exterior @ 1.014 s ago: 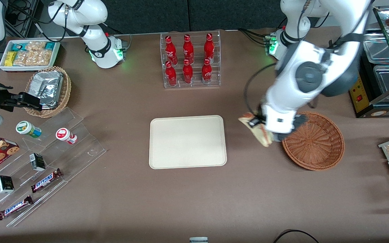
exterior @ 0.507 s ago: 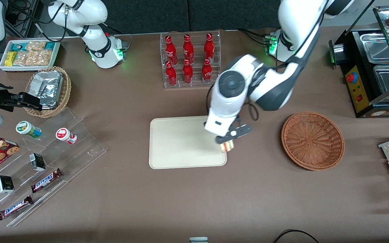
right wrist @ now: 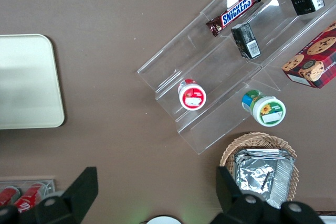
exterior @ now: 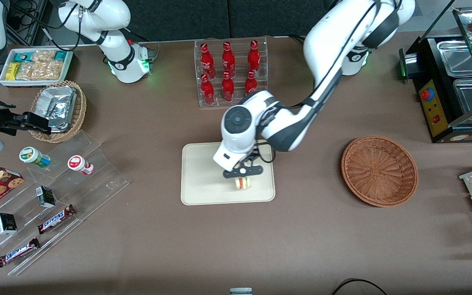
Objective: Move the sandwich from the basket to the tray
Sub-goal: 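Carry the sandwich with the left gripper over the cream tray, then lower the sandwich onto the tray and open the left gripper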
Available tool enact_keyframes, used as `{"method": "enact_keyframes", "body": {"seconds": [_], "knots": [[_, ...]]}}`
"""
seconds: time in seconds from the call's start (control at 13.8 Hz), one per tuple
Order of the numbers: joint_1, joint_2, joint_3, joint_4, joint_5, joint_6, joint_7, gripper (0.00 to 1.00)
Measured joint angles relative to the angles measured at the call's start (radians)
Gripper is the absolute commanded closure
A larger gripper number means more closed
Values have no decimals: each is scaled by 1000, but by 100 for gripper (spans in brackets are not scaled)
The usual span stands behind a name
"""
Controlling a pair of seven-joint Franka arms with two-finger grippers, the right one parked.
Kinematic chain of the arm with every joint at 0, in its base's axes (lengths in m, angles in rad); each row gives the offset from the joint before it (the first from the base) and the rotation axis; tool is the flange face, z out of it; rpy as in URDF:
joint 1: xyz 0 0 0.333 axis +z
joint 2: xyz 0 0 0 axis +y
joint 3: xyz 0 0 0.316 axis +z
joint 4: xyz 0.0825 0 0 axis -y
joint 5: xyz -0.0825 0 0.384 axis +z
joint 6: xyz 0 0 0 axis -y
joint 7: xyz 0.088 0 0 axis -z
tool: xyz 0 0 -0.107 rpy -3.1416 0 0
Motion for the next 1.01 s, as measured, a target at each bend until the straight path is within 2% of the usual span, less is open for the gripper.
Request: {"method": "enact_keyframes", "body": {"seconds": [0.36, 0.43, 0.51, 0.58, 0.65, 0.72, 1.01], "knots": [[-12, 113, 10, 9, 43, 125, 65, 89], [-11, 128, 10, 11, 60, 140, 65, 81], [-12, 135, 9, 16, 66, 146, 66, 57], [-13, 136, 9, 19, 69, 146, 67, 24], [-14, 136, 8, 20, 70, 147, 67, 3], [-14, 136, 9, 22, 70, 148, 64, 0], [-13, 126, 8, 49, 70, 138, 38, 0]]}}
